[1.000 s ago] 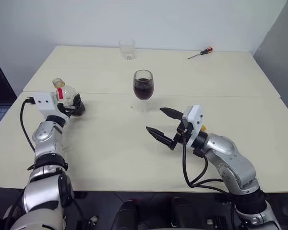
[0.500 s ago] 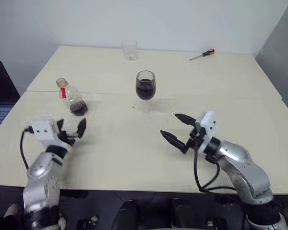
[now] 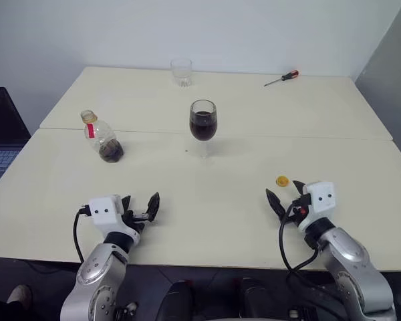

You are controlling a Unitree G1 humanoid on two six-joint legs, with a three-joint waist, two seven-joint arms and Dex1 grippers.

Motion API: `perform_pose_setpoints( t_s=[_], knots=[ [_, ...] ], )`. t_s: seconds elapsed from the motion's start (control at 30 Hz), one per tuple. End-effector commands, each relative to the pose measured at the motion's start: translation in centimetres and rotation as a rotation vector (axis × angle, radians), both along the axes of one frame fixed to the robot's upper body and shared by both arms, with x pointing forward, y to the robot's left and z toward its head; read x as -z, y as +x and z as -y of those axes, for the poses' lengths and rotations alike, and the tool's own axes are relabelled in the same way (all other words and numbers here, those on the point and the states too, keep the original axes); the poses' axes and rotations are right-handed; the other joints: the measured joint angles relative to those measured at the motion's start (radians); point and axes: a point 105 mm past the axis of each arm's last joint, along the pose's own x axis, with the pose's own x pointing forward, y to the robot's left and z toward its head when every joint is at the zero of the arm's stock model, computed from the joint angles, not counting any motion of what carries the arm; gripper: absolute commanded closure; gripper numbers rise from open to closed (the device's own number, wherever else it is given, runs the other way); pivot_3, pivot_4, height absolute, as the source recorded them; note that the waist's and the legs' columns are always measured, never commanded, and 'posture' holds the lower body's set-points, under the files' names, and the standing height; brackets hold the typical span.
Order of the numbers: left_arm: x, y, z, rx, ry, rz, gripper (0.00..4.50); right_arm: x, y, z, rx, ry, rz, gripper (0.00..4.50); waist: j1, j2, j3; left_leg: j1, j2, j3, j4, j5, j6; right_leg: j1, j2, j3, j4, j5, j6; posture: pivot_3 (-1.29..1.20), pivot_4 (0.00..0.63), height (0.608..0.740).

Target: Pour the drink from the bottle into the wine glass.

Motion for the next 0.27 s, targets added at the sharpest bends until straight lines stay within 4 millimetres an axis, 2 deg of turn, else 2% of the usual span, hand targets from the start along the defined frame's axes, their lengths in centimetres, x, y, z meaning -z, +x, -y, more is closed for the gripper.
perform_pose_setpoints(
  t_s=[0.03, 0.1, 0.27],
  knots=[
    [-1.13, -0.65, 0.2, -0.009, 0.104, 0.041, 0.02, -1.04, -0.49, 1.53, 0.127, 0.038, 0.029, 0.0, 0.0, 0.001, -0.001, 0.0, 0.0, 0.0, 0.0, 0.0, 0.0, 0.0, 0.0, 0.0, 0.0, 0.0, 0.0, 0.0, 0.15, 0.74],
    [-0.77, -0.99, 0.14, -0.022, 0.119, 0.027, 0.02, -0.97, -0.64, 1.97, 0.166, 0.049, 0.028, 0.0, 0.0, 0.003, -0.002, 0.0, 0.0, 0.0, 0.0, 0.0, 0.0, 0.0, 0.0, 0.0, -0.001, 0.0, 0.0, 0.0, 0.15, 0.74],
    [-0.23, -1.41, -0.14, -0.051, 0.126, 0.006, 0.02, -0.75, -1.19, 1.54, 0.174, 0.057, 0.022, 0.0, 0.0, 0.004, -0.002, 0.003, 0.0, 0.0, -0.002, 0.0, 0.0, 0.005, 0.0, -0.002, -0.005, 0.0, 0.0, 0.0, 0.15, 0.74]
  ],
)
